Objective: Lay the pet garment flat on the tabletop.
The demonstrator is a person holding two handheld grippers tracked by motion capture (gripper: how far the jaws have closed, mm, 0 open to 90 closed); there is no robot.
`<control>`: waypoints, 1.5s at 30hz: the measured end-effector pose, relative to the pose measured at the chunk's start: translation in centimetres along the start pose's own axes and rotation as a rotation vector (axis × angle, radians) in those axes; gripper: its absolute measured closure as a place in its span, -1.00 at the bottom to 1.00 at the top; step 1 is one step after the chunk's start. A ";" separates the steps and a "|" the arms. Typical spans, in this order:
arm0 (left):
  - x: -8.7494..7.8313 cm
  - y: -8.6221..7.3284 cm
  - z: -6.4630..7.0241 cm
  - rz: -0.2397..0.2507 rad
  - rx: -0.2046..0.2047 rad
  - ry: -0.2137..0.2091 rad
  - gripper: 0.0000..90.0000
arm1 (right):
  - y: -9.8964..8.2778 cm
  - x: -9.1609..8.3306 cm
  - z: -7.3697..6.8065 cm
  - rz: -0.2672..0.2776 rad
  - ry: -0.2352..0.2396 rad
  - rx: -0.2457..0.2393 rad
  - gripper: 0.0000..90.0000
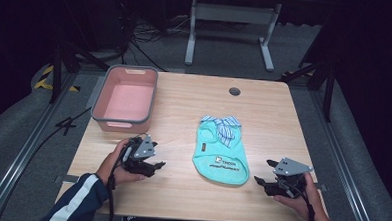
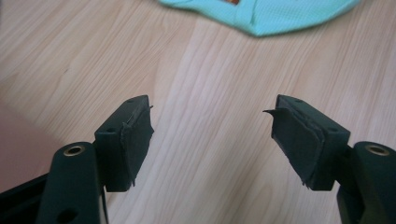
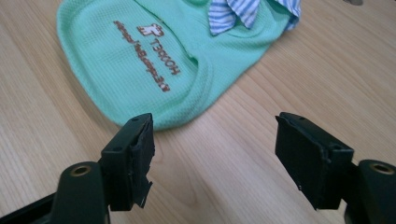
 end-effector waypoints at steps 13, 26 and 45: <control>-5.1 -6.4 -0.9 -0.003 -0.075 0.052 -0.43 | -4.3 -1.0 1.6 -0.045 -0.050 0.084 -0.36; -6.8 -11.2 -1.8 -0.003 -0.198 0.039 -0.48 | -7.8 -2.0 2.4 -0.069 -0.099 0.197 -0.44; -6.5 -14.4 -1.7 0.003 -0.337 0.051 -0.59 | -8.9 -2.0 3.2 -0.051 -0.065 0.313 -0.53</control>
Point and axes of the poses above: each handheld gripper's, and its own axes: x roughly forward along the jaws, y roughly out of its top, z roughly to its right, the point moved 3 cm from there along x, roughly forward along the jaws, and after that the axes turned 5 degrees about -y, right-handed, at the moved point
